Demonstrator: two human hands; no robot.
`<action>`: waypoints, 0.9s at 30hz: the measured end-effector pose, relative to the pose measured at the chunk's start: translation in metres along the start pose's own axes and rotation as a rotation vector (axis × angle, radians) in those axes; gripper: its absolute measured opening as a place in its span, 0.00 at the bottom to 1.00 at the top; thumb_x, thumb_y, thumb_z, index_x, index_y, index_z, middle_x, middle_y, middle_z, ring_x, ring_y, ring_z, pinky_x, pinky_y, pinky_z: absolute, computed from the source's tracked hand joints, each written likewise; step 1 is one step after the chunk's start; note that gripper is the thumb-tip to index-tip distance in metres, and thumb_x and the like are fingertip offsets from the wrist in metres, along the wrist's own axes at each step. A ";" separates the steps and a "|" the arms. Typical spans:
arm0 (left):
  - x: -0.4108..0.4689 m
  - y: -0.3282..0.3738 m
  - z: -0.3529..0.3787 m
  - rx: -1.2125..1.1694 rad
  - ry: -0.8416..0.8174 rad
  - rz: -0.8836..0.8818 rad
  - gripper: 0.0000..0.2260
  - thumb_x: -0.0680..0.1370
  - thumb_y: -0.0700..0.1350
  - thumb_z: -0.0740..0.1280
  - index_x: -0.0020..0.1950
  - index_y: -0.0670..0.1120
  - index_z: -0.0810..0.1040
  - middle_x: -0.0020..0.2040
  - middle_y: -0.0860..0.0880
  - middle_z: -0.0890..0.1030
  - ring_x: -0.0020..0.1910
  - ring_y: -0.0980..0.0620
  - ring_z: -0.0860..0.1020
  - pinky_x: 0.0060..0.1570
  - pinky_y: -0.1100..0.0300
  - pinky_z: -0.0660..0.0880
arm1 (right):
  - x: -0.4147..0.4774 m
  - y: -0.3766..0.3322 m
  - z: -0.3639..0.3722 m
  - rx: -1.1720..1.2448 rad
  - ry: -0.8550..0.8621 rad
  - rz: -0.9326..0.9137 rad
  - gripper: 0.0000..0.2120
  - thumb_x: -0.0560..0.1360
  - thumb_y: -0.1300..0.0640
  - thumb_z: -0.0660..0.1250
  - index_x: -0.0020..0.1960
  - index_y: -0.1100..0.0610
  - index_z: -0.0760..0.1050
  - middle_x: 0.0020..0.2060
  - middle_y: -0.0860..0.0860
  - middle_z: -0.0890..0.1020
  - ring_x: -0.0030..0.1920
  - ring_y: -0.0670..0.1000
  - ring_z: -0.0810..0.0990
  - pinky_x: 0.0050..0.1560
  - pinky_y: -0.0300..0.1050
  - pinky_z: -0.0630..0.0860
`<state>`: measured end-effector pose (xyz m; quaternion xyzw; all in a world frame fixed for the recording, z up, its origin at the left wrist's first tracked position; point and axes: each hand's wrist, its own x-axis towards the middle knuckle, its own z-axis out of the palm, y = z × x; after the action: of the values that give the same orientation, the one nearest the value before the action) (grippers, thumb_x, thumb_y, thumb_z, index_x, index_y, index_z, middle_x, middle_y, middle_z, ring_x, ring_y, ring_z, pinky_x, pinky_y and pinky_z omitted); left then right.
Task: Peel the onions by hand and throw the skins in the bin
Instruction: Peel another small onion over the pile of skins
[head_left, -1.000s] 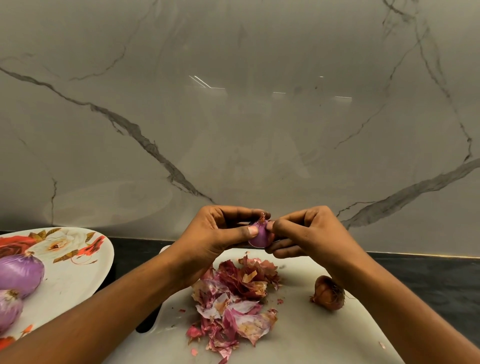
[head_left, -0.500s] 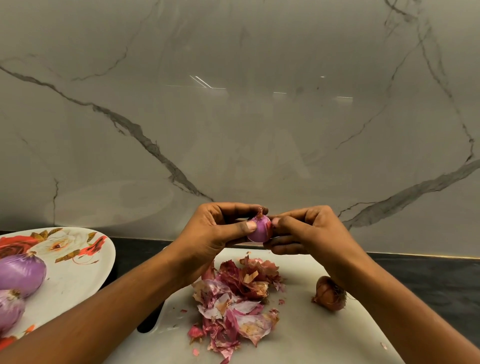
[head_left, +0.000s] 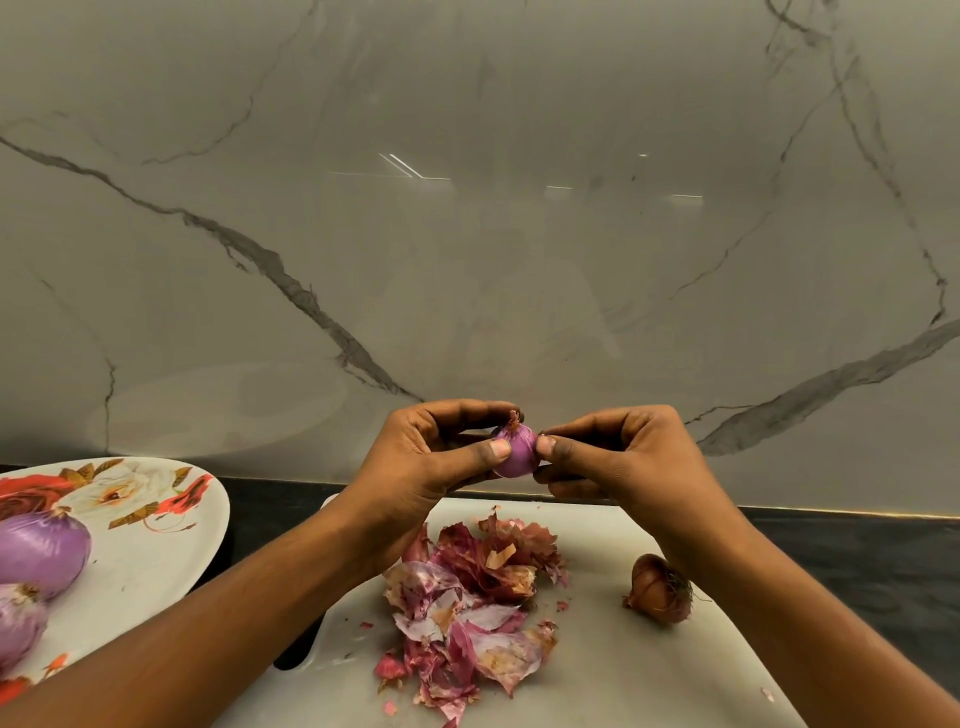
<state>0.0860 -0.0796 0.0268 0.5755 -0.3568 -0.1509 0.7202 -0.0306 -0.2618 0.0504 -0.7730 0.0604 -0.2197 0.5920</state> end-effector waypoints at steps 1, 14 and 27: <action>0.000 0.000 0.000 0.006 0.006 0.002 0.19 0.71 0.40 0.75 0.61 0.44 0.85 0.59 0.46 0.87 0.61 0.46 0.85 0.61 0.51 0.82 | 0.000 0.000 -0.001 -0.004 0.010 -0.001 0.07 0.75 0.62 0.76 0.52 0.62 0.86 0.41 0.58 0.89 0.44 0.56 0.90 0.44 0.47 0.87; 0.000 -0.001 0.001 -0.074 0.014 -0.010 0.18 0.72 0.37 0.75 0.62 0.43 0.85 0.61 0.45 0.86 0.61 0.44 0.85 0.57 0.53 0.84 | 0.001 0.000 0.001 -0.054 0.085 0.011 0.01 0.77 0.65 0.74 0.47 0.63 0.84 0.39 0.58 0.88 0.42 0.54 0.90 0.42 0.43 0.86; 0.001 0.002 0.000 -0.151 0.007 -0.031 0.14 0.79 0.32 0.68 0.64 0.40 0.82 0.63 0.43 0.85 0.63 0.42 0.84 0.57 0.52 0.84 | -0.002 -0.006 0.001 0.126 -0.037 0.165 0.09 0.75 0.69 0.74 0.55 0.65 0.83 0.44 0.62 0.88 0.45 0.61 0.90 0.46 0.48 0.87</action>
<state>0.0868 -0.0795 0.0288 0.5256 -0.3329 -0.1863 0.7604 -0.0330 -0.2588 0.0553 -0.7306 0.0993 -0.1592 0.6565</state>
